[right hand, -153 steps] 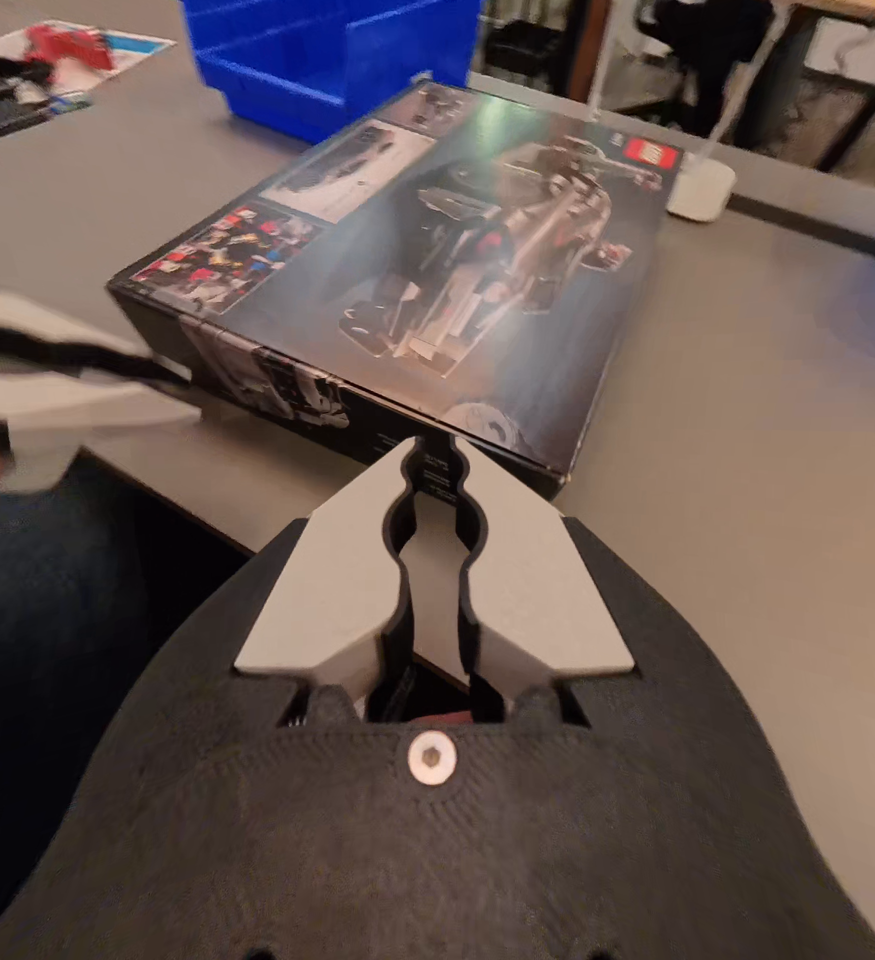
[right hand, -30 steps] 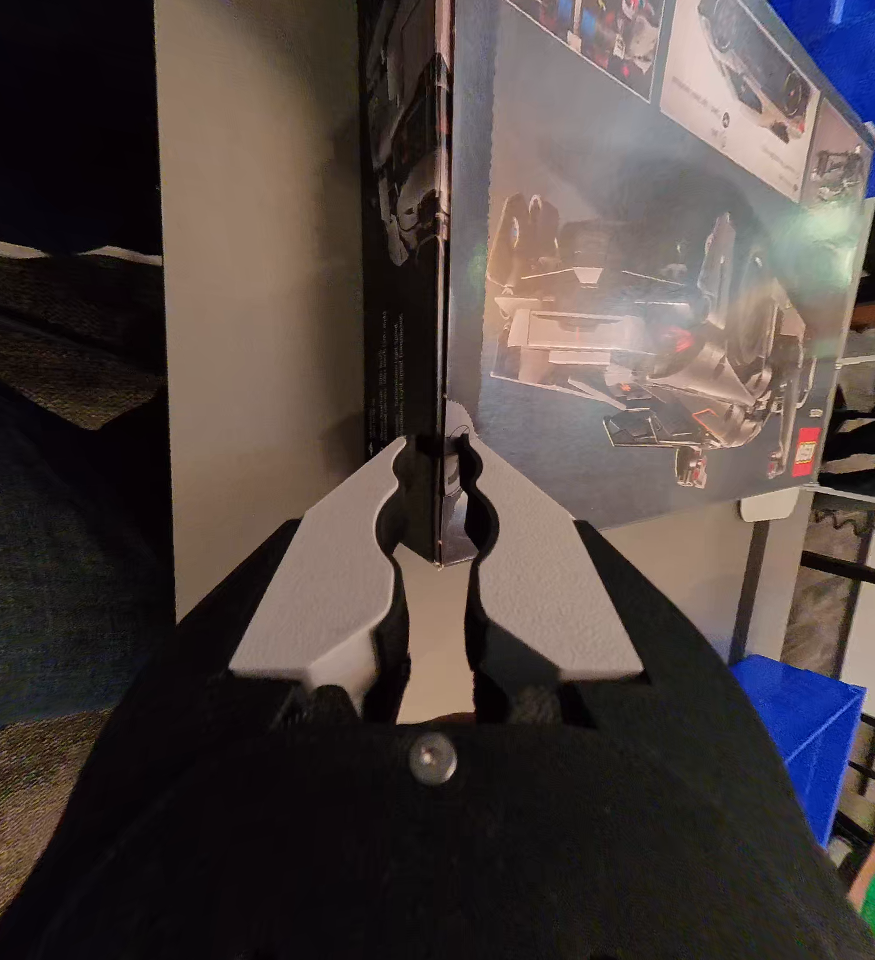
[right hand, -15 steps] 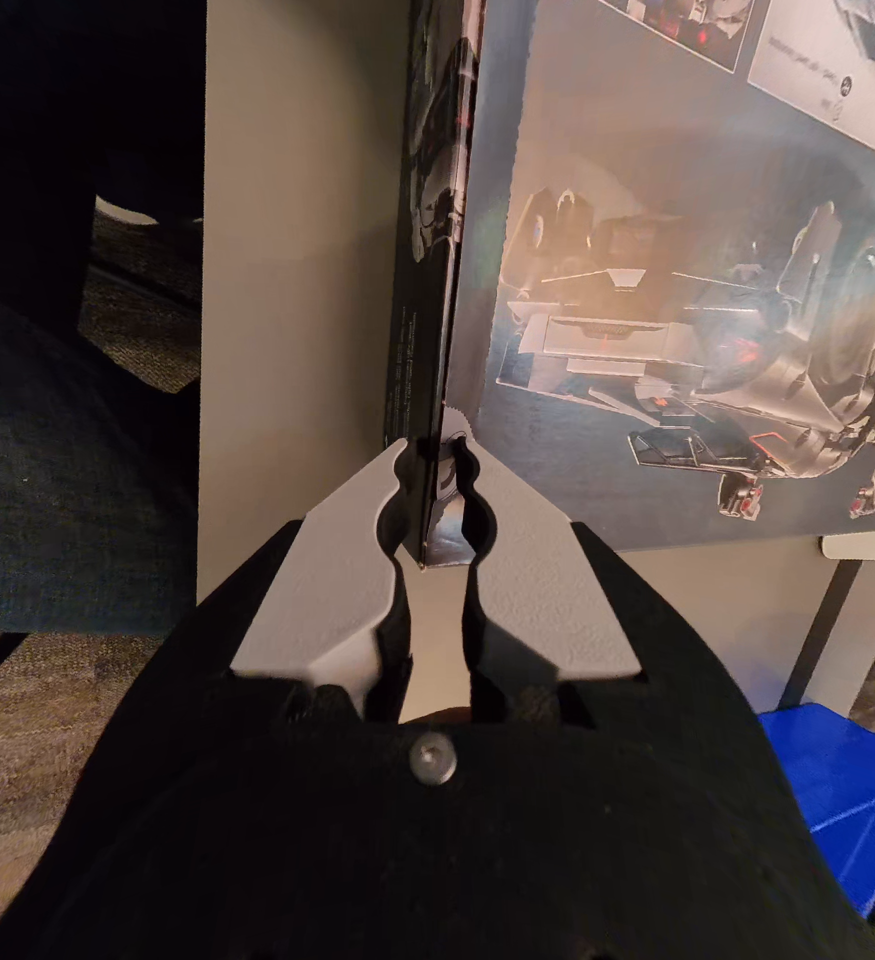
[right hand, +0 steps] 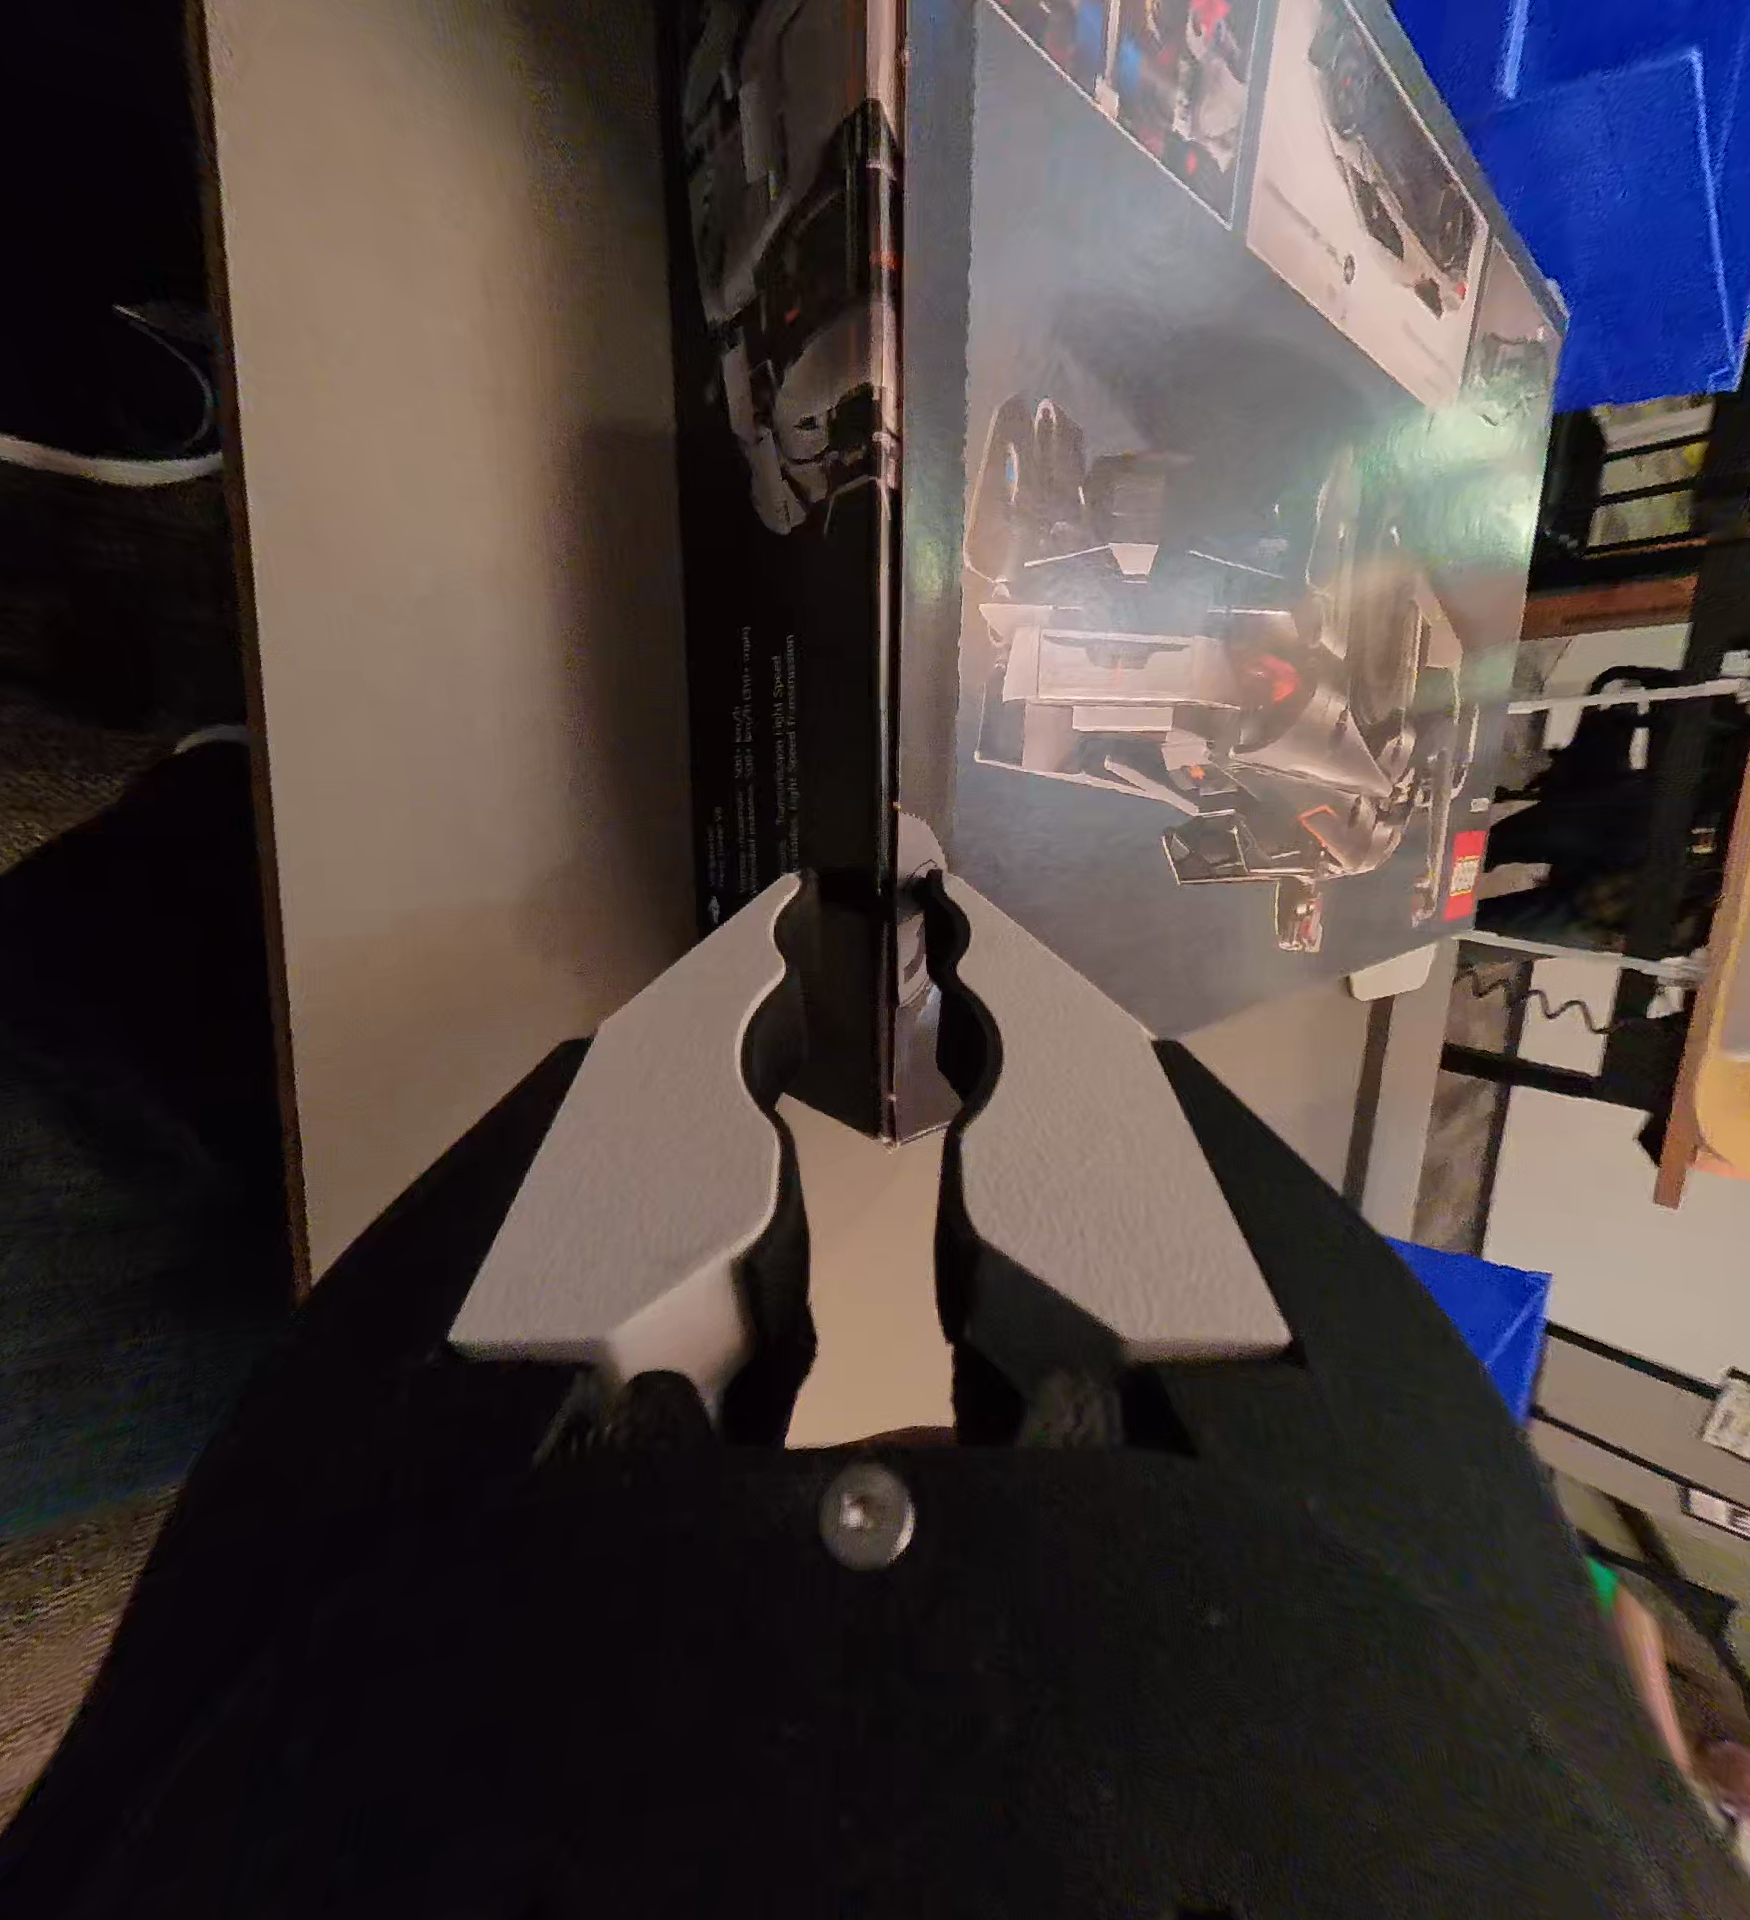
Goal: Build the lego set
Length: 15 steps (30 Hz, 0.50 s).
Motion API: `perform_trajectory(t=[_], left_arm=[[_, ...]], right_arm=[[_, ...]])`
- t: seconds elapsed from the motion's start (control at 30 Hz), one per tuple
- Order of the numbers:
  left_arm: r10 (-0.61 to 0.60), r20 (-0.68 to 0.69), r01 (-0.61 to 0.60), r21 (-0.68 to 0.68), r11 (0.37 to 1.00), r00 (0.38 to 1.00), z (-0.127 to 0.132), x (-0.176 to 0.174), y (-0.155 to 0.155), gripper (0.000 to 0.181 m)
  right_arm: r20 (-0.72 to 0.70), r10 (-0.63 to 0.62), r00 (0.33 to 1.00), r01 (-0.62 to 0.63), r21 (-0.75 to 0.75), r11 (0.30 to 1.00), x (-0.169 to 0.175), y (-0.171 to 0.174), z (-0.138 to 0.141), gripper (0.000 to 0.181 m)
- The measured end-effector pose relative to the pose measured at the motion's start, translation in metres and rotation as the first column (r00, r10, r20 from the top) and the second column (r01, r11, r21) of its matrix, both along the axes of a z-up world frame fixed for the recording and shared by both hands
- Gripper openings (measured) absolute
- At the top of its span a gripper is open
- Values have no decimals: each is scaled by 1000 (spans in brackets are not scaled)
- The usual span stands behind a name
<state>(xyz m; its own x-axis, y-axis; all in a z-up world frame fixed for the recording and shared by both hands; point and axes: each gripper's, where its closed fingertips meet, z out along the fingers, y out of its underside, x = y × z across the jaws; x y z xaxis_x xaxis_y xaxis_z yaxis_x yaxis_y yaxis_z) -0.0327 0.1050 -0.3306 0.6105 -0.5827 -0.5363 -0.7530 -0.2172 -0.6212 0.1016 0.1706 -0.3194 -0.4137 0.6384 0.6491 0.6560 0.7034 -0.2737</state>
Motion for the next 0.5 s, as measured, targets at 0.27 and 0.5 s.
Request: perform_trajectory(t=[0.27, 0.5], left_arm=[[0, 5, 0, -2, 1000, 1000, 0, 0, 0, 61], [0, 0, 0, -2, 1000, 1000, -1, 1, 1, 61]], right_arm=[[96, 16, 995, -6, -113, 994, 0, -1, -2, 14], [164, 42, 985, -12, -182, 983, -1, -1, -3, 13]])
